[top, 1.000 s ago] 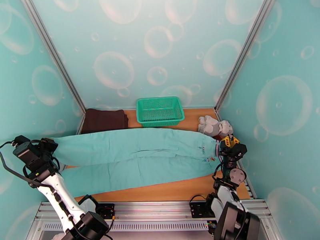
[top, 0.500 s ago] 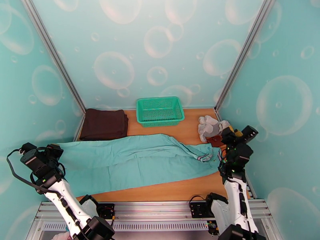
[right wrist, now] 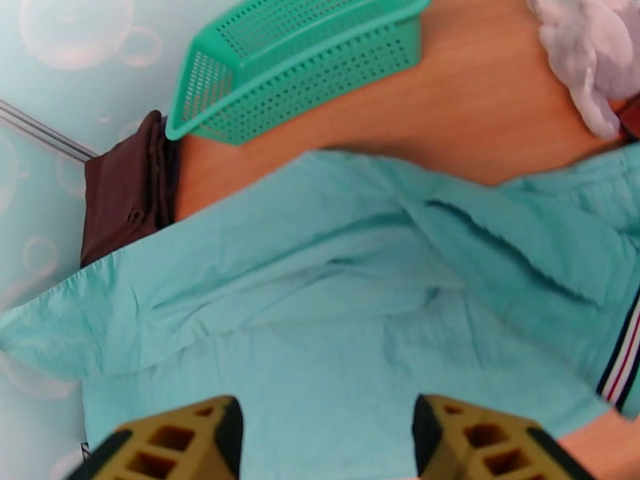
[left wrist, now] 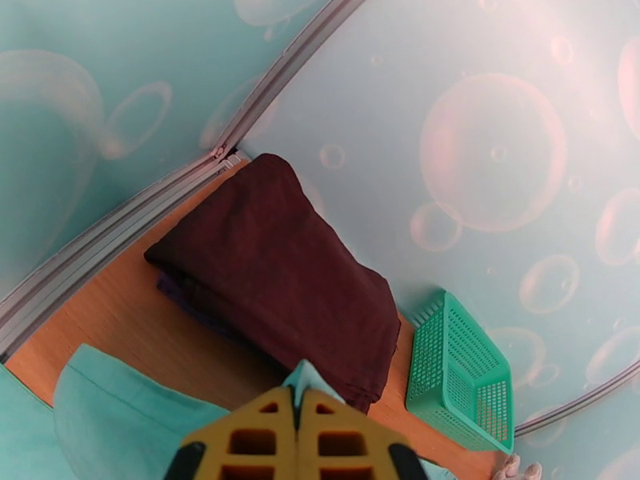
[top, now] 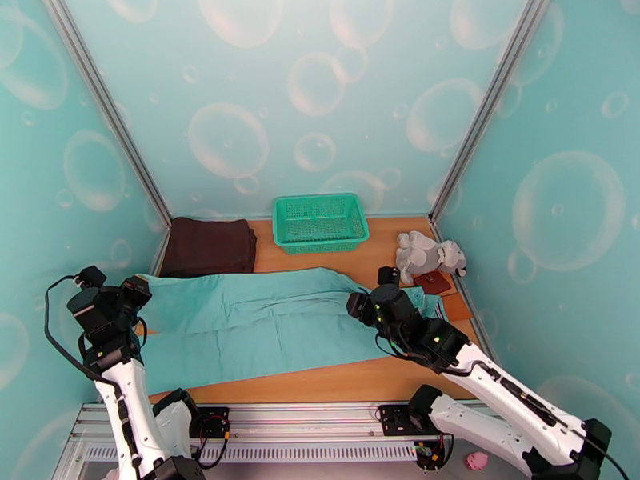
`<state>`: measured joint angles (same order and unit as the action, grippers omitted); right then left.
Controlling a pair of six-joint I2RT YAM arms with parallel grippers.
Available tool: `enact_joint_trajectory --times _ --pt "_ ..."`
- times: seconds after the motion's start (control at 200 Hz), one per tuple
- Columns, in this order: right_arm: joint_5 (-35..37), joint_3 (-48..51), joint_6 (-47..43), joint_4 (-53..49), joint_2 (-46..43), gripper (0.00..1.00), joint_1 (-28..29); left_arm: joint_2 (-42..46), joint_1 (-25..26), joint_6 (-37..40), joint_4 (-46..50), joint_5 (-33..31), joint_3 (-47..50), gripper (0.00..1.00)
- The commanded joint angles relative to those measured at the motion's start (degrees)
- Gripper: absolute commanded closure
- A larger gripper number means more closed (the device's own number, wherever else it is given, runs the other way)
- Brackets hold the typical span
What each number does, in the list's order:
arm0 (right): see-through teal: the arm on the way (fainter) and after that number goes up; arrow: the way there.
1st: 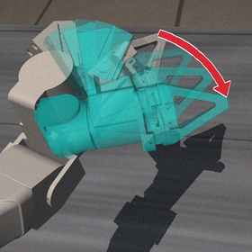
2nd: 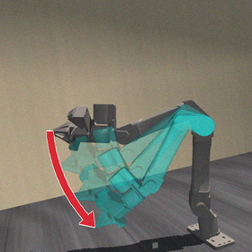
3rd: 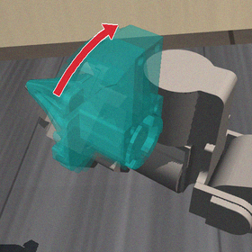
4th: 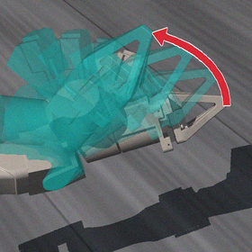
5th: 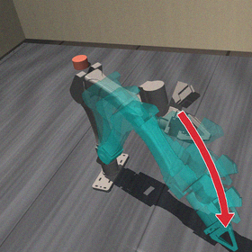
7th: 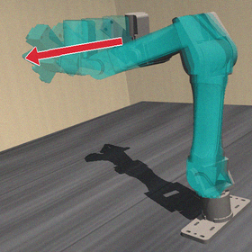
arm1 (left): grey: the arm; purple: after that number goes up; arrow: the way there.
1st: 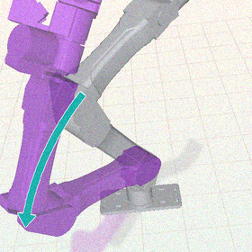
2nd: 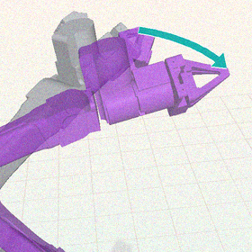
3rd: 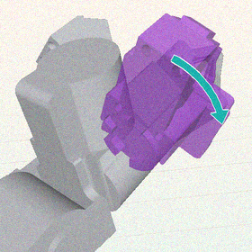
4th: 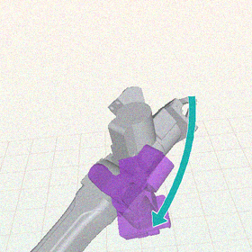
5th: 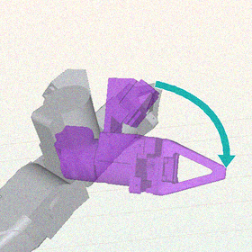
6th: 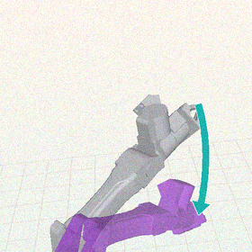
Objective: Fold and stack the trousers
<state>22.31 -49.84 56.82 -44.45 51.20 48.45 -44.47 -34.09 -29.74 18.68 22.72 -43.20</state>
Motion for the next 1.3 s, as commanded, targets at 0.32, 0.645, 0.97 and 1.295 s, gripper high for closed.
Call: enact_joint_trajectory --times 0.32,0.645,0.97,1.295 --pt "22.52 4.77 55.32 -15.1 -0.17 0.23 4.39 -0.65 0.45 2.87 -2.65 1.31 0.09 1.0" --pt "14.94 3.38 60.03 -17.71 3.41 0.18 -7.64 -0.32 0.43 2.89 -2.59 0.66 0.51 1.0" --pt "13.44 6.62 52.48 -9.47 4.88 0.24 -15.87 -0.31 0.38 3.01 -2.77 0.75 0.43 1.0" --pt "11.25 10.09 49.65 -3.1 5.9 0.72 -18.9 -0.28 0.36 3.08 -2.7 0.83 0.45 1.0"
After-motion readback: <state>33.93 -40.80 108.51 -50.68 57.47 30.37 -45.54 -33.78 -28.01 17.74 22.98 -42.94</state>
